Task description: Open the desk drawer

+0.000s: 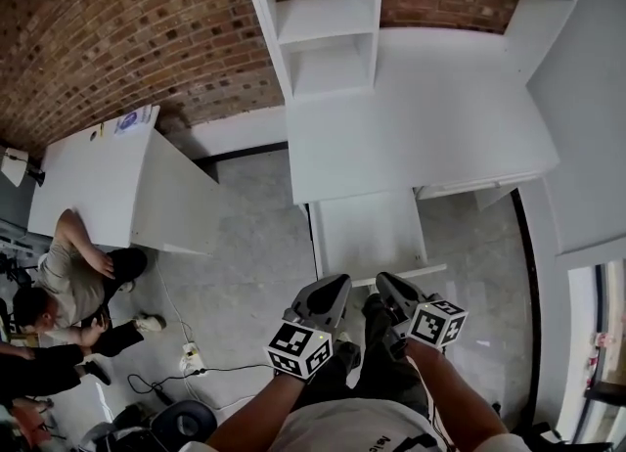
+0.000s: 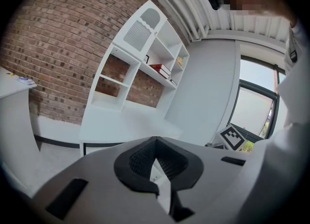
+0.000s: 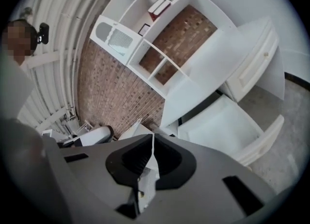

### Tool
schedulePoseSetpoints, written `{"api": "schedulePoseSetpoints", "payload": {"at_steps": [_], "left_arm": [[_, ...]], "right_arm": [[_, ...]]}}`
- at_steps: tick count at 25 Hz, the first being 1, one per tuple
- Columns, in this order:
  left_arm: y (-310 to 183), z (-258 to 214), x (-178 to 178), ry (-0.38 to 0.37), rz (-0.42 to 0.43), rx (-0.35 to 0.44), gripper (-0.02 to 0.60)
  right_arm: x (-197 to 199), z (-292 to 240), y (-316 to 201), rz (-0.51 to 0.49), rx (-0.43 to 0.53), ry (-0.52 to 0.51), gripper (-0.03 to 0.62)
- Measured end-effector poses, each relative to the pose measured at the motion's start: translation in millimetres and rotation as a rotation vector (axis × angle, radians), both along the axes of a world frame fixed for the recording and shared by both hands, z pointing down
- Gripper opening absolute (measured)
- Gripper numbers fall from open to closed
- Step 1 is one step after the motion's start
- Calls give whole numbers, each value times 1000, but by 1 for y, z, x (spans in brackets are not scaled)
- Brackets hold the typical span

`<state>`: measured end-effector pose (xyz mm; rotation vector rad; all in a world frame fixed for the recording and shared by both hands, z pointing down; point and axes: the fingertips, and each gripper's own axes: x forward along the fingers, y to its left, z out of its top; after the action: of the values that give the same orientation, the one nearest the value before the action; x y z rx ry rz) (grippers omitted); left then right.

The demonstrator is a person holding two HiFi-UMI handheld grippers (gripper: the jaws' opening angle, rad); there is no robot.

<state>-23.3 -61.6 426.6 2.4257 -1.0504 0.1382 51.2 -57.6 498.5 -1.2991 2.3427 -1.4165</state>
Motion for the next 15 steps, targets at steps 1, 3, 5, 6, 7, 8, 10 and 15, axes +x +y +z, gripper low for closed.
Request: {"api": "schedulePoseSetpoints", "payload": {"at_steps": [1,3,5,6,7,8,10,15], "left_arm": [[-1,-7,0,-1,0,8,9],[-5,-21,-2,-5,0,26,9],[-8,-35,-4,-8,-3,45,9],[-9,-42,-5,-8,-3,55,9],[-9,-49,-6,-10,-2,65,9],[-10,-55,-6,-11,0,76,9],[-11,-67,-4,-15,6,96,9],[-13,-85,2,-17,15,127,9]], "right_arm": [[-1,-12,-3,-7,28,30,26],[-5,-35,-8,-22,88,95,23],[-8,-57,-13,-33,149,158,23],[-9,-67,-15,-36,175,185,21],[-9,-76,-17,-39,199,209,21],[-10,-85,-19,-42,222,229,21],[-11,-100,-22,-47,260,261,21],[-11,-124,-29,-53,318,321,18]]}}
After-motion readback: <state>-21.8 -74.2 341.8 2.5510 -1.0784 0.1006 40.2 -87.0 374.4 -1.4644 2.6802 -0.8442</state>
